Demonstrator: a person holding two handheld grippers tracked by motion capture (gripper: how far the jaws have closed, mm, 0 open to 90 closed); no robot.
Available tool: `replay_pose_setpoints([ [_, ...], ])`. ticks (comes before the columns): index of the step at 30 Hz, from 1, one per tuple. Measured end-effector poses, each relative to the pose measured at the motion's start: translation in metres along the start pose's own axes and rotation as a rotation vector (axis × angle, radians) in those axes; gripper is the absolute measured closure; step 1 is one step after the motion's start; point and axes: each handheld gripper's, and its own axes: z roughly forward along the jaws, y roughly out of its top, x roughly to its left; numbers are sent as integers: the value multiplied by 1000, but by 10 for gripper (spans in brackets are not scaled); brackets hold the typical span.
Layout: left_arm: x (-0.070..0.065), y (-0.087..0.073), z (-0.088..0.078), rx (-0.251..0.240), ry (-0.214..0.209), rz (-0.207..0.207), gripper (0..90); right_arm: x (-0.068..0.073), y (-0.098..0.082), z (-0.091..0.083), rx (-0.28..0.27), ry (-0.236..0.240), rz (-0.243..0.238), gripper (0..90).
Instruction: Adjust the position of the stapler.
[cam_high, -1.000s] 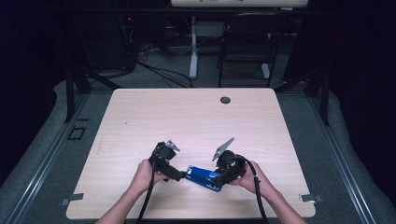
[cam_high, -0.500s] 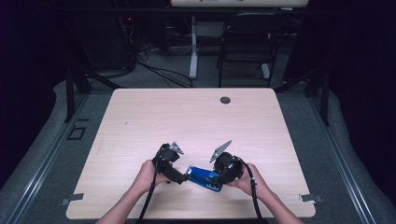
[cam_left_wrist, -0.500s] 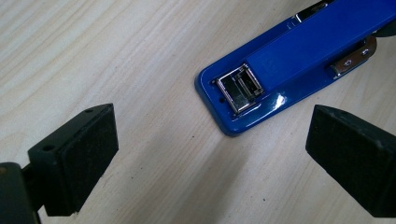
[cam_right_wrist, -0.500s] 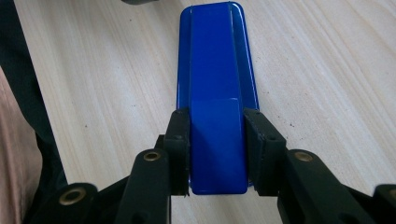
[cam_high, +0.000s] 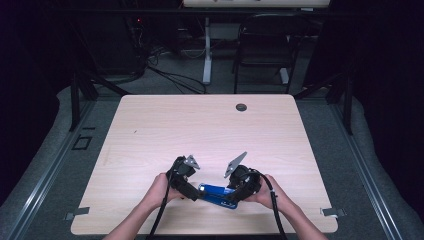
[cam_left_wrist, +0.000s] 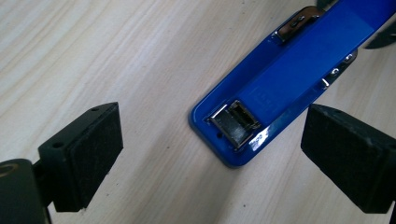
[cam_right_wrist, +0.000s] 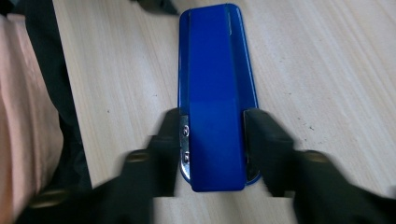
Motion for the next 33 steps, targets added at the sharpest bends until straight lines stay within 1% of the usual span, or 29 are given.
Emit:
replay_pose_setpoints([
  [1, -1, 0, 1, -1, -19, 7, 71, 0, 0, -2, -6, 2, 15, 506],
  [3, -3, 1, 5, 8, -29, 18, 86, -1, 0, -9, -14, -1, 26, 485],
  [4, -5, 1, 7, 4, -35, 23, 106, -1, -1, -11, -13, 2, 35, 479],
  [5, -6, 1, 8, 3, -34, 35, 135, -1, -1, -13, 2, -6, 35, 483],
  [6, -8, 2, 9, -3, -37, 36, 149, -1, -3, -14, -4, 0, 43, 484],
  [8, -10, 2, 9, -9, -44, 49, 177, -1, -5, -16, 22, -8, 47, 496],
  [9, -11, 2, 10, -17, -42, 53, 208, -1, -6, -15, 24, 0, 59, 497],
  [10, -11, 2, 10, -23, -47, 55, 232, 0, -8, -14, 35, -3, 67, 501],
  [12, -12, 2, 11, -22, -51, 61, 265, 0, -9, -11, 57, -4, 71, 505],
  [13, -12, 2, 12, -26, -56, 61, 285, 0, -9, -11, 78, -9, 62, 517],
  [14, -12, 2, 12, -26, -56, 61, 296, -1, -9, -10, 85, -8, 63, 522],
  [15, -12, 2, 12, -24, -55, 65, 296, -1, -9, -10, 85, -8, 63, 522],
  [17, -14, 2, 14, -19, -66, 74, 338, 0, -10, -7, 92, -8, 66, 563],
  [18, -14, 2, 14, -19, -66, 74, 351, 0, -10, -7, 92, -8, 66, 563],
  [19, -15, 2, 15, -15, -63, 79, 351, -1, -10, -7, 96, -11, 61, 575],
  [20, -15, 2, 15, -15, -62, 84, 370, -2, -9, -8, 107, -21, 53, 590],
  [21, -15, 2, 15, -15, -62, 93, 374, -2, -10, -8, 104, -12, 48, 611],
  [23, -16, 1, 15, -22, -64, 97, 387, -1, -9, -8, 104, -14, 35, 646],
  [24, -16, 1, 15, -22, -63, 99, 388, 0, -9, -7, 93, -14, 34, 648],
  [25, -16, 1, 15, -22, -63, 99, 390, 0, -9, -7, 93, -14, 34, 648],
  [26, -17, 1, 15, -20, -58, 104, 390, 1, -9, -7, 92, -19, 28, 650],
  [27, -18, 1, 16, -19, -54, 110, 392, 2, -8, -8, 106, -30, 17, 652],
  [28, -21, 2, 17, -17, -41, 127, 402, 5, -7, -7, 103, -40, 9, 654],
  [29, -22, 2, 17, -17, -30, 134, 410, 5, -7, -8, 114, -49, -2, 654],
  [31, -24, 2, 18, -18, -23, 136, 426, 5, -7, -7, 104, -47, 2, 655],
  [33, -24, 2, 18, -20, -20, 131, 435, 5, -7, -8, 100, -56, -8, 655],
])
